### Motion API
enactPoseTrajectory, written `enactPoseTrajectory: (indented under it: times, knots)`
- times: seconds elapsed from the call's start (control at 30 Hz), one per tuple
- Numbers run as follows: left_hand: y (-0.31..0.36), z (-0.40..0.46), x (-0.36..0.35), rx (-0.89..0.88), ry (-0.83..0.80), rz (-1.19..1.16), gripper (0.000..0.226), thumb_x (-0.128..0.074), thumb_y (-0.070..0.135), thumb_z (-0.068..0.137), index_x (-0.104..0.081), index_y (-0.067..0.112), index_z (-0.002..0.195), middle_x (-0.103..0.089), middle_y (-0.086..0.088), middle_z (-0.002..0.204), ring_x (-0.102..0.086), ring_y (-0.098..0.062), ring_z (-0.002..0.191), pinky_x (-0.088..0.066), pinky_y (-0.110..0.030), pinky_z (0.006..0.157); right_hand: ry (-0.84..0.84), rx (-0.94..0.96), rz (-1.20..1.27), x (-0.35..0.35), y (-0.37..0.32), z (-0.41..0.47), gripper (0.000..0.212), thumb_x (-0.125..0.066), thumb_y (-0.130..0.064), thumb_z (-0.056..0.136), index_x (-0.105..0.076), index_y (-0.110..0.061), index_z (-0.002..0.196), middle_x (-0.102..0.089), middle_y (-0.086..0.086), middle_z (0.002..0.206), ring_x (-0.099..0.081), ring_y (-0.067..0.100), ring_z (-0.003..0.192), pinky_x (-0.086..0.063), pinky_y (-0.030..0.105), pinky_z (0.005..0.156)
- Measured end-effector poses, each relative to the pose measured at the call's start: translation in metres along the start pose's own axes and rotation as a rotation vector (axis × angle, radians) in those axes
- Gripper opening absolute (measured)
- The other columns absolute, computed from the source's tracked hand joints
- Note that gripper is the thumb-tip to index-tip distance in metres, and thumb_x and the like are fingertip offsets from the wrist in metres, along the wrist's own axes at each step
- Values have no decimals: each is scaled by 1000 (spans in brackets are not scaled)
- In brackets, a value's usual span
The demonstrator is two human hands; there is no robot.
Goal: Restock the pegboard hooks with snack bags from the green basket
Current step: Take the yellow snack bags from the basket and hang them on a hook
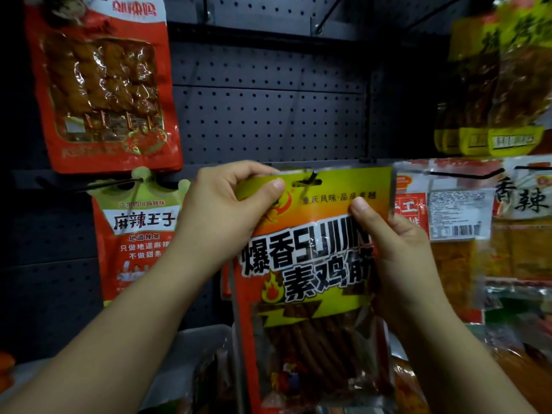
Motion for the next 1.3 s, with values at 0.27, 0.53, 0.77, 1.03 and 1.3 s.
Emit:
enactPoseTrajectory:
  times: [0.27, 0.53, 0.77, 1.03, 1.3]
  knots:
    - [-44, -3, -3, 180, 90, -136, 6, -74, 23, 78, -68, 23, 79, -73, 16, 75, -69, -1, 69, -54, -18, 63, 29, -121, -100, -1, 32, 22, 52, -67, -46, 76, -67, 4, 90, -75, 16, 88, -72, 32, 85, -56, 52, 83]
    - [-95, -7, -9, 392, 93, -136, 22, -66, 15, 87, -66, 18, 109, -71, 4, 105, -64, -13, 107, -51, -34, 93, 30, -107, -252, -7, 44, 52, 27, -58, -31, 93, -71, -9, 86, -74, 14, 89, -71, 25, 86, -58, 35, 69]
    - [-112, 8, -17, 427, 136, -43, 22, -65, 15, 87, -65, 17, 109, -69, 0, 112, -62, -15, 110, -47, -42, 100, 43, -178, -316, -17, 57, 83, 29, -56, -32, 94, -71, -8, 90, -74, 12, 89, -70, 29, 88, -57, 46, 82]
    - [-145, 29, -23, 474, 229, 85, 18, -66, 21, 87, -61, 8, 99, -70, -12, 96, -66, -26, 90, -53, -45, 87, 80, -153, -490, -18, 84, 109, 23, -55, -27, 95, -69, -8, 97, -70, 7, 91, -66, 24, 87, -55, 40, 80]
    - [-173, 6, -37, 545, 268, 125, 24, -69, 17, 84, -50, 18, 98, -67, -7, 98, -66, -26, 89, -54, -44, 83, -2, -260, -623, -5, 133, 100, 20, -64, -28, 88, -60, -15, 102, -66, 2, 95, -63, 20, 90, -51, 36, 81]
Point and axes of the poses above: each hand's wrist, its own z-axis towards the middle knuckle, its own x-axis out of the back of the hand, y = z × x, the point moved 3 cm from there along z, towards the middle knuckle
